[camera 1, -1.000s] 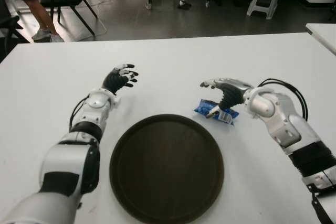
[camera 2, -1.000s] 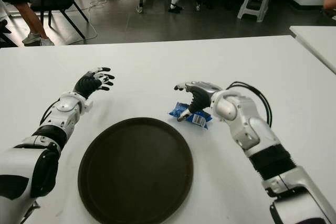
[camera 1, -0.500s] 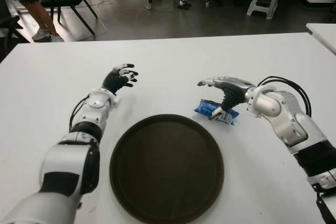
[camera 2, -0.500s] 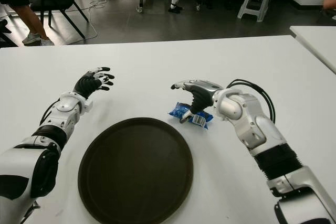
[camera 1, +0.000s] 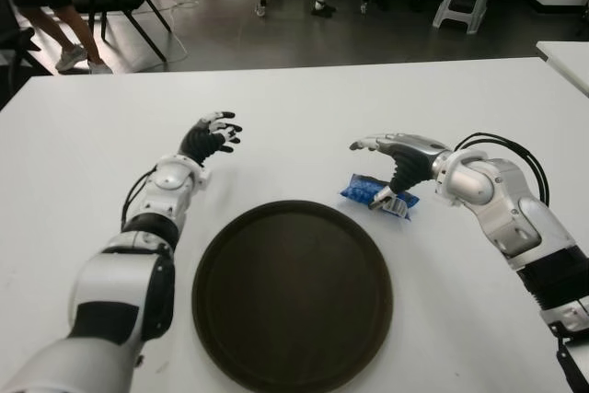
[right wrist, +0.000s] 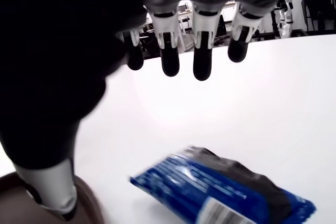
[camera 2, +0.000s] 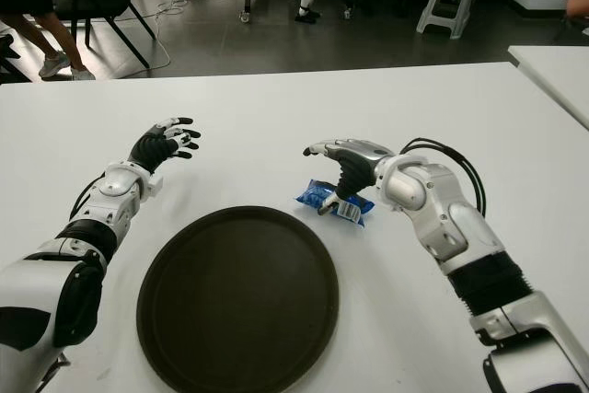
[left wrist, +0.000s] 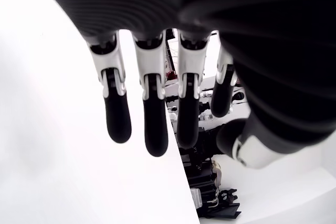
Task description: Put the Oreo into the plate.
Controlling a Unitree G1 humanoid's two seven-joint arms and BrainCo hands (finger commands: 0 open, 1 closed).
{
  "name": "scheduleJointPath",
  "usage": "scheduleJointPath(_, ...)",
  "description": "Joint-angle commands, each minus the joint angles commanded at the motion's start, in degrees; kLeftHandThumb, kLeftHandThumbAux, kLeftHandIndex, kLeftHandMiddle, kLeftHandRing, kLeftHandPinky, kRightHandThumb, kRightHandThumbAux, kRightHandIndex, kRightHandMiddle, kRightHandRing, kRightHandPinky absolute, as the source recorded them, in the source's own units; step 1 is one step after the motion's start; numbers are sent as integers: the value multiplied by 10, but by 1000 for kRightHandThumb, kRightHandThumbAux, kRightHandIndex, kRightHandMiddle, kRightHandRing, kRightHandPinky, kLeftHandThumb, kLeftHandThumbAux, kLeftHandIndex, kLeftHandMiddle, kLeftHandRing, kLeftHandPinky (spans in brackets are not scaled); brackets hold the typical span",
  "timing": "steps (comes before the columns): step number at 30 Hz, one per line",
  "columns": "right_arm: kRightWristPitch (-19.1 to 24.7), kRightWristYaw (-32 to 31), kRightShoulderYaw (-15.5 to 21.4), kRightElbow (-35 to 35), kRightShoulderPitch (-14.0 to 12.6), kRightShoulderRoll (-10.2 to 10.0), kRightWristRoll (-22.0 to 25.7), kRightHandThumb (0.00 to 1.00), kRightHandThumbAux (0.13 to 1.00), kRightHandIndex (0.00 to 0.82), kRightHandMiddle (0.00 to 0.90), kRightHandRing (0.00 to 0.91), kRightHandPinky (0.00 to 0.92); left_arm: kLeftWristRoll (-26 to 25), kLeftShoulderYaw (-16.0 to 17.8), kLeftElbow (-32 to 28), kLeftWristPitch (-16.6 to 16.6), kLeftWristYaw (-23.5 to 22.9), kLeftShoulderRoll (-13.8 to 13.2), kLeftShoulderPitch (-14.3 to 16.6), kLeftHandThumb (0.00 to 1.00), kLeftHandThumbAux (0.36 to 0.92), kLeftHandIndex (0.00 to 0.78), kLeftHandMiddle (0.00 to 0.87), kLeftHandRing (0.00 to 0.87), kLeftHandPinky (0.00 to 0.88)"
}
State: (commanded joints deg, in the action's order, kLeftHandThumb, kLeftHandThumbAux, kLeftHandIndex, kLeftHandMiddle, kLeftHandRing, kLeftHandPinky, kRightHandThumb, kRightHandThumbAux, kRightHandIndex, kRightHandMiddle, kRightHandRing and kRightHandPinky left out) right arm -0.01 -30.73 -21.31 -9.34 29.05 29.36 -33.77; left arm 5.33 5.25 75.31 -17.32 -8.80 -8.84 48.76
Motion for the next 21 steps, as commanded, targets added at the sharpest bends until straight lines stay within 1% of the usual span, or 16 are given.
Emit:
scheduleJointPath(4,8,3,2,1,-1,-2,-2,0,733,118,142,124,106,-1,1,0,0,1,0,0,48,646,224,341,359,366)
scheduleJointPath(7,25,7,2,-3,3,-5,-10,0,723,108,132,115,99,-1,1,0,1,0,0,0,50,647,229,344,358,361)
scheduleJointPath(9,41,16,2,-6,4,-9,-18,0,716,97,123,105,87,-1,1,1,2,-2,0,1,48,643,232,344,355,357)
scheduleJointPath(13,52,42,6,-14,4,-16,-28,0,713,84,112,98,81,-2,2,1,3,-3,0,1,42,638,235,347,356,356)
scheduleJointPath(15,58,90,11,-34,3,-27,-40,0,718,81,110,99,83,-3,2,1,3,-3,0,2,37,633,236,349,358,358)
scheduleJointPath(17,71,132,15,-38,-1,-38,-54,0,726,78,108,99,84,-3,3,1,3,-3,-1,2,33,629,239,351,361,362)
scheduleJointPath(21,85,172,17,-45,-5,-51,-64,0,736,73,101,94,80,-3,3,1,3,-3,-1,2,33,628,242,353,365,370)
